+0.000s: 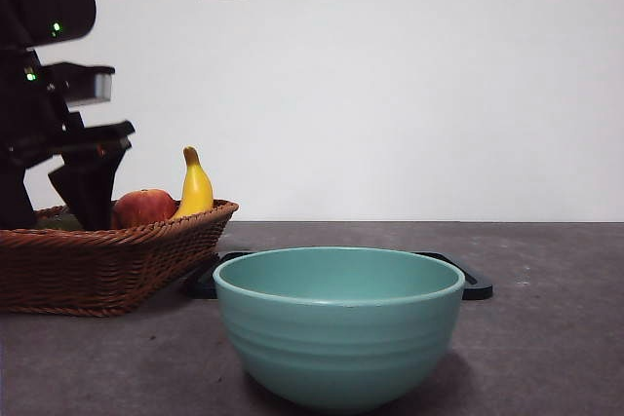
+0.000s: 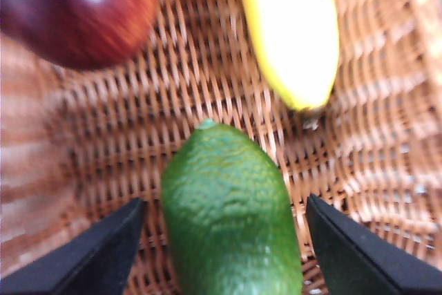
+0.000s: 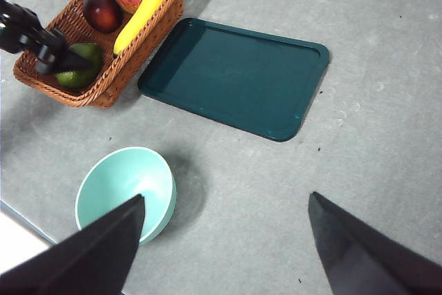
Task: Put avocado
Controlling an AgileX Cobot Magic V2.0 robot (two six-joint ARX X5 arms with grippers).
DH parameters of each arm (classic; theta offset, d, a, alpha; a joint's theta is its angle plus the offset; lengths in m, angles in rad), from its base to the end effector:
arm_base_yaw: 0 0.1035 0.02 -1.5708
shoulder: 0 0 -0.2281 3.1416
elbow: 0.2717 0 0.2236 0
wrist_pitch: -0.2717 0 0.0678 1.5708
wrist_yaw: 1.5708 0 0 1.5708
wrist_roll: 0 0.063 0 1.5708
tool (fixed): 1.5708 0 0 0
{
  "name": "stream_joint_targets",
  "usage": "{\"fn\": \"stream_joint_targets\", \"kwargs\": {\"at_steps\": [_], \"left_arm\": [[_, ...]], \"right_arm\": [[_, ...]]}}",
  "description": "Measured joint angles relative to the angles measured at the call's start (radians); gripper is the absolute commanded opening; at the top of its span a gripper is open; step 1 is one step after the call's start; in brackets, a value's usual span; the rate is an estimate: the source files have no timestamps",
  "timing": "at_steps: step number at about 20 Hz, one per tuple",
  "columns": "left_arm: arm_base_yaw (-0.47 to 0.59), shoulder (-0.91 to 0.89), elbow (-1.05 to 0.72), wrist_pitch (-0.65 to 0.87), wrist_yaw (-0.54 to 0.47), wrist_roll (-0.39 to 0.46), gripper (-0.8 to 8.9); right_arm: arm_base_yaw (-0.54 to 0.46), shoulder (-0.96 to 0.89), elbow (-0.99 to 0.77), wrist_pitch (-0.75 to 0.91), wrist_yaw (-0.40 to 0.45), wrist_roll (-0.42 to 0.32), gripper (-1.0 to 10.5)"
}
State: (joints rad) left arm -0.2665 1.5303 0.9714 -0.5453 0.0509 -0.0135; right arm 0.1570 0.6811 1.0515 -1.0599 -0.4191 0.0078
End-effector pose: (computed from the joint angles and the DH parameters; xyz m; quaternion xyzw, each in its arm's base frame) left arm 0.2731 -0.0779 0.1513 0.0508 0.5223 -0.1310 0.8411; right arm 0.1131 0.0439 0.3013 0.0477 0.3361 0.2661 0.9022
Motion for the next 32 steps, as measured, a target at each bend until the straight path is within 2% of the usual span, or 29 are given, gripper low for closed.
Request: {"fn": "stream_joint_targets", "kwargs": {"at_steps": [3,5,6,13,18,23,29,32], "left_arm": [[-0.005,0.029,0.000,0.005,0.000,0.001,3.37],[-0.009,0.031,0.000,0.007,-0.001,0.002,2.08],[-0.011,0.031,0.000,0.008,-0.001,0.001,1.82],[-0.011,0.006,0.046,-0.066,-0.001,0.002,1.79],[-0.047,-0.185,0.165,-0.165,0.017,0.002,1.80],[-0.199,-0.351,0.187,-0.260,0.219,0.000,1.80],[-0.459,-0.282,0.187,-0.290,0.228,0.000,1.80],[-0.536,-0.189,0.187,-0.245,0.227,0.000,1.80]], "right_arm": [[0.000,0.000,0.000,0.000,0.000,0.000,3.8],[0.000,0.000,0.000,0.000,0.000,0.000,3.8],[0.000,0.000,0.000,0.000,0.000,0.000,3.8],[0.000,0.000,0.000,0.000,0.000,0.000,3.8],[0.000,0.000,0.000,0.000,0.001,0.000,3.8],[0.000,0.000,0.000,0.000,0.001,0.000,3.8],[0.000,0.000,0.000,0.000,0.002,0.000,3.8],[0.000,0.000,0.000,0.000,0.002,0.000,3.8]]}}
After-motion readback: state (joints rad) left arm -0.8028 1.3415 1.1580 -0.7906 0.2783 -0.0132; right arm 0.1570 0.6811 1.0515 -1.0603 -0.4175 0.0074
